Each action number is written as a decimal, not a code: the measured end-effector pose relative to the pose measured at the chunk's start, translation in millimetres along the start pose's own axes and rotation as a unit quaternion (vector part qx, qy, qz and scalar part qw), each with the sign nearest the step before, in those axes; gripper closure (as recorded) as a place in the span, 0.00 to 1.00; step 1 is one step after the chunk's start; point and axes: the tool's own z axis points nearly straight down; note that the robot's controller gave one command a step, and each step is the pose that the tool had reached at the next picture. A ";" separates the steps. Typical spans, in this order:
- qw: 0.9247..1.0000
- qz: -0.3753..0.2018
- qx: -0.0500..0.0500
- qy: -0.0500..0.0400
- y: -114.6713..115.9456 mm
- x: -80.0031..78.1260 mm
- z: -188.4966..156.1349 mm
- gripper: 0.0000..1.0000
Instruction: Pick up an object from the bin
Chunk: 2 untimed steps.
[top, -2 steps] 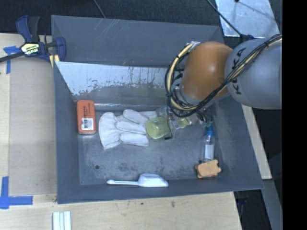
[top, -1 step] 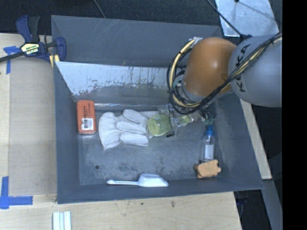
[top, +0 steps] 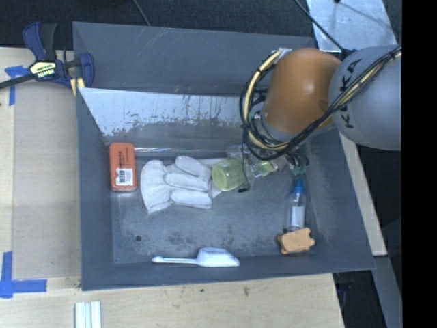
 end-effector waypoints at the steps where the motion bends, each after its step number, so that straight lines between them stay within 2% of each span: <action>1: 1.000 0.000 0.000 -0.001 -0.2 -0.4 -7.3 1.00; 2: 1.000 0.001 -0.001 0.002 0.2 0.8 -17.2 1.00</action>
Offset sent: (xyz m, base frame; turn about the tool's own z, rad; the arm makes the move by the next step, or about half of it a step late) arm 0.0000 -0.0002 0.0581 0.0000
